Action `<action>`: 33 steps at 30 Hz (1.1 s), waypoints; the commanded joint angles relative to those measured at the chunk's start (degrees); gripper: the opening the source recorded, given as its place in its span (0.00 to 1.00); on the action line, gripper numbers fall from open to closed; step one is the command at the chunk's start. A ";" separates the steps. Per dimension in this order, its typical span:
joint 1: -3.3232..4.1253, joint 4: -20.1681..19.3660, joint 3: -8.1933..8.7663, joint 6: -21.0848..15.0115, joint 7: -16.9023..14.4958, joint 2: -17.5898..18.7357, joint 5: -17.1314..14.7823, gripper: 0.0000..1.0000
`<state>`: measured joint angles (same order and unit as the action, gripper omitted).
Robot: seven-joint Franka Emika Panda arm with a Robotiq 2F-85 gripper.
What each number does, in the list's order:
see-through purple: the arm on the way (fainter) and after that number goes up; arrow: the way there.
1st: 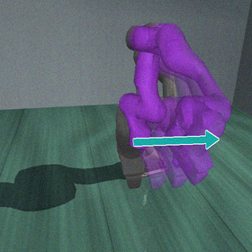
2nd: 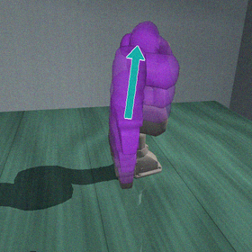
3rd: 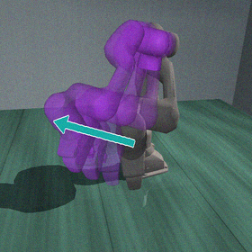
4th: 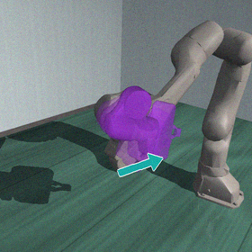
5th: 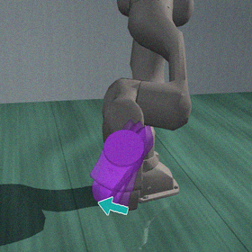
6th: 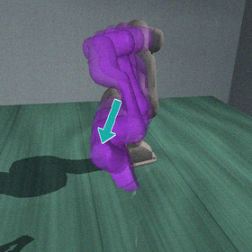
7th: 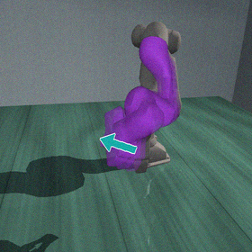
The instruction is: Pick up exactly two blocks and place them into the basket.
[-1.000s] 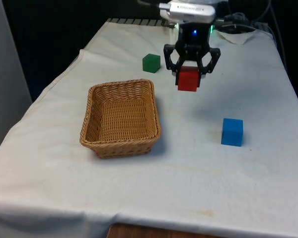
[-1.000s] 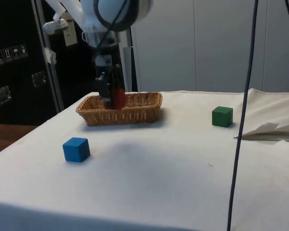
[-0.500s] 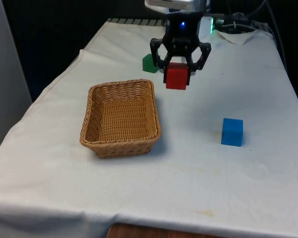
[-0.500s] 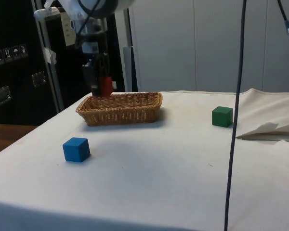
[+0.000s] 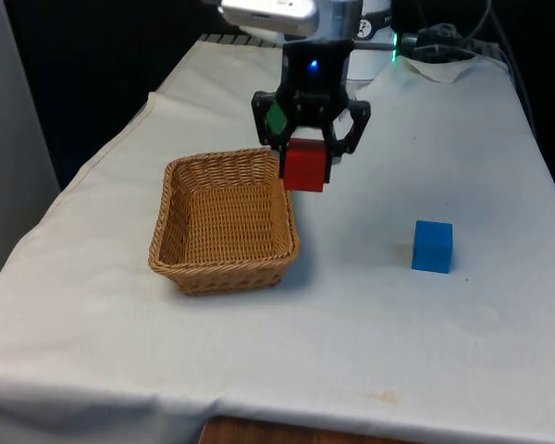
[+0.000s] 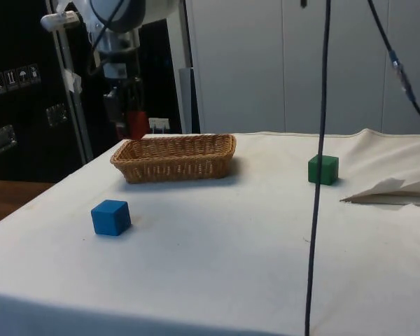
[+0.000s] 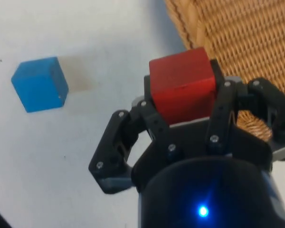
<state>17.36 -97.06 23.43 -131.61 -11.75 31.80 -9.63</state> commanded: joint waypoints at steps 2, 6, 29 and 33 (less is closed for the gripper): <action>-0.97 2.64 -0.06 1.03 -1.26 1.89 -1.15 0.00; -1.72 6.07 0.92 1.20 -2.98 4.98 -2.64 0.00; -4.35 15.36 5.04 0.97 -11.57 17.25 -10.43 0.00; -4.64 16.39 5.27 0.86 -12.61 18.96 -12.15 0.00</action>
<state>13.29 -81.07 29.22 -130.69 -23.89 50.42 -21.31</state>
